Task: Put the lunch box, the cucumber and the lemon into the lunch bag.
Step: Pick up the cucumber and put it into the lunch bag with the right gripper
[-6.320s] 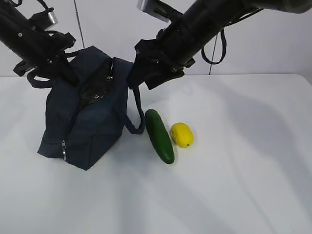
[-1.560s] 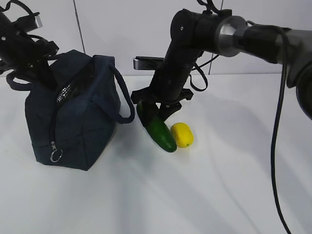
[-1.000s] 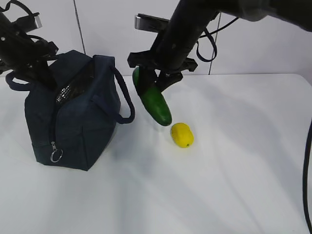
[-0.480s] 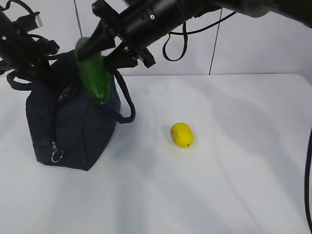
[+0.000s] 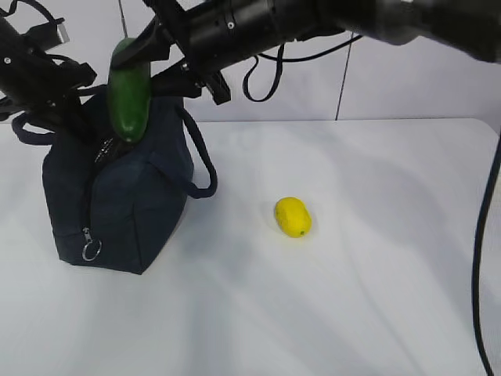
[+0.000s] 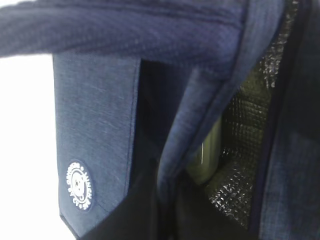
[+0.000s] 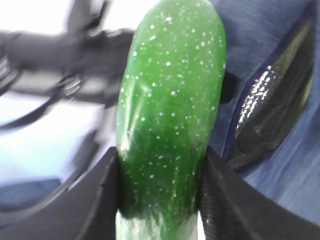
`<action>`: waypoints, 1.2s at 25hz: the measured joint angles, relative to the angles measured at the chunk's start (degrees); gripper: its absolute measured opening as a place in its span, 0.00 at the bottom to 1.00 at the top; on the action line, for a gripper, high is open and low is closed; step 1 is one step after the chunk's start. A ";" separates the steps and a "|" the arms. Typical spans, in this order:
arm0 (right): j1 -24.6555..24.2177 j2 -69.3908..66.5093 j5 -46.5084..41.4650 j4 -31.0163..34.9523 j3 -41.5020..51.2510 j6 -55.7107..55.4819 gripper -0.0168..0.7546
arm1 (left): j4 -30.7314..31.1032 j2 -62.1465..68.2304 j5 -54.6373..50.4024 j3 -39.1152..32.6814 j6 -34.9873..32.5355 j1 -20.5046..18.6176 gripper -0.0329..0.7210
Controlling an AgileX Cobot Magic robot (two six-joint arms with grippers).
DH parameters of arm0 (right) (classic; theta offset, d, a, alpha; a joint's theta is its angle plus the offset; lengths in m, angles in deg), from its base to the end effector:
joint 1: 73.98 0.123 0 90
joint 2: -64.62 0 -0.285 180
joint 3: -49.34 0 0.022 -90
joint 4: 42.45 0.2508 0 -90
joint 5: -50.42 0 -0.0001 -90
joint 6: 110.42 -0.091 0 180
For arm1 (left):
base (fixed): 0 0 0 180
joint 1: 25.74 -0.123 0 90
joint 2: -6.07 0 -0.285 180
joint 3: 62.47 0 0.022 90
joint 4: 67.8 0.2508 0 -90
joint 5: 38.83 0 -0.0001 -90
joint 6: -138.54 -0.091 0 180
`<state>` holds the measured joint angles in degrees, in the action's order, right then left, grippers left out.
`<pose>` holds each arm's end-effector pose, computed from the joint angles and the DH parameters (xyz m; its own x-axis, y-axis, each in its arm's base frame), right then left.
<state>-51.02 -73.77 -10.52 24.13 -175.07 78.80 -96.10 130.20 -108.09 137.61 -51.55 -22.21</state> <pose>0.4380 0.2649 0.2822 -0.9609 0.0016 -0.2769 -0.2536 0.3962 0.8824 0.4182 -0.0662 0.2388 -0.9867 0.0498 -0.1548 0.1140 0.8909 -0.4396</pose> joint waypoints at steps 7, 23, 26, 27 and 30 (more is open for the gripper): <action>0.00 -5.60 0.75 8.91 0.00 0.00 0.44 | -1.90 0.00 0.00 0.00 0.00 0.00 0.04; 0.12 -6.92 0.43 -8.29 0.00 -9.95 0.44 | -2.58 0.00 0.00 0.00 0.00 0.00 0.04; 0.12 -6.92 2.78 -8.90 0.00 -10.87 0.44 | -2.65 0.00 0.00 0.00 0.00 0.00 0.04; 0.12 -6.92 3.72 -8.95 0.00 -10.98 0.44 | -2.65 0.00 0.00 0.00 0.00 0.00 0.04; 0.12 -6.92 6.21 -8.95 0.00 -11.23 0.45 | -2.84 0.00 0.00 0.00 0.00 0.00 0.04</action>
<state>-50.90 -80.69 -4.31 15.18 -175.07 67.57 -98.94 130.20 -108.09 137.61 -51.55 -22.21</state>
